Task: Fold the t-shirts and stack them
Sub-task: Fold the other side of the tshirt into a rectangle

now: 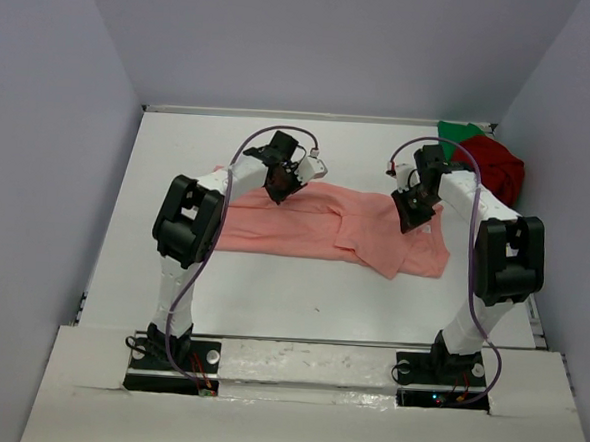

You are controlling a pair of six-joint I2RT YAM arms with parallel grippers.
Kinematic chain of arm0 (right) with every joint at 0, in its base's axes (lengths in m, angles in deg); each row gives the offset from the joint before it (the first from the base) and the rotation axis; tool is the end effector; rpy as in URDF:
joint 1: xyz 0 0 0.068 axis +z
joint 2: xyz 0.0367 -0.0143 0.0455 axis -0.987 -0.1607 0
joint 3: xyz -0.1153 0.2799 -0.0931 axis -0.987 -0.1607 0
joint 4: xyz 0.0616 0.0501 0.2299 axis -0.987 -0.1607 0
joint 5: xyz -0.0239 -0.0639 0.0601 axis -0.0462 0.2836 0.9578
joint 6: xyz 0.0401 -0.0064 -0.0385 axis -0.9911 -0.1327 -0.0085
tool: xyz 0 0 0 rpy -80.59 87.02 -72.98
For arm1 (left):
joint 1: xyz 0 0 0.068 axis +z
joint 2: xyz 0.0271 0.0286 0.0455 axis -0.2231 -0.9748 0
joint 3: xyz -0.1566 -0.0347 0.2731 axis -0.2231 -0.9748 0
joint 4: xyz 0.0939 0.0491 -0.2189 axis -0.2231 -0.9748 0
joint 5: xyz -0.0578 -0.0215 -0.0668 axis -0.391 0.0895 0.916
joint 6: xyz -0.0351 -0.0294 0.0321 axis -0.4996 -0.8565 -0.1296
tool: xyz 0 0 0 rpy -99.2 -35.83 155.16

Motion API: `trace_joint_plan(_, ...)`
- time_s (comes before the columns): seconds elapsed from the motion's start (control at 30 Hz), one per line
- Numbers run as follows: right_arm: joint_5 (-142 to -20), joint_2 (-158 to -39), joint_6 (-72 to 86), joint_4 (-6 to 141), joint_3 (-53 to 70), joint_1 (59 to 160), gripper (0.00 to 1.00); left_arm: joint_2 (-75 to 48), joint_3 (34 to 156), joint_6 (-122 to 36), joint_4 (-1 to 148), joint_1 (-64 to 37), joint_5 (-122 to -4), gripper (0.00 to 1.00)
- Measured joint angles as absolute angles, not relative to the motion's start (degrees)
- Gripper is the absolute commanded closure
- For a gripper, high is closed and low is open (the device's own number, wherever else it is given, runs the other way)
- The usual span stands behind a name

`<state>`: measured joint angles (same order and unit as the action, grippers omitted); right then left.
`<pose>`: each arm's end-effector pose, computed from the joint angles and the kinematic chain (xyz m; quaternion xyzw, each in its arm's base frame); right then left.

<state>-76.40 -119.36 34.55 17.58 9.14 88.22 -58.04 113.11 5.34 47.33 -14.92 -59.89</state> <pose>0.3360 0.0521 0.2653 -0.2533 0.9542 0.0881 0.1328 0.4091 -0.2242 0.2313 0.5304 0.7843 -0.0693 0.3142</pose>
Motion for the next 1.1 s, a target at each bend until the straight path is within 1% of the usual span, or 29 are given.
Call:
trace_joint_plan(0.33,-75.8,-119.5,34.5,17.1,9.9,88.2,0.85,-50.8,112.2,6.3,45.6,-15.2,-60.9,1.0)
trace_joint_plan(0.57,-75.7,-119.6,34.6,16.4,9.9,88.2,0.81,-50.8,111.2,6.5,44.3,-15.8,-61.3,1.0)
trace_joint_plan(0.93,-75.7,-120.1,34.8,15.6,10.3,88.2,0.8,-52.0,108.5,8.3,42.5,-18.5,-61.8,1.0)
trace_joint_plan(1.03,-75.5,-120.3,34.8,15.4,10.4,88.2,0.77,-53.0,107.8,8.3,42.9,-18.9,-62.5,0.91)
trace_joint_plan(1.1,-75.3,-120.4,34.9,15.2,10.7,88.2,0.72,-54.0,107.6,7.6,43.2,-19.2,-63.7,0.89)
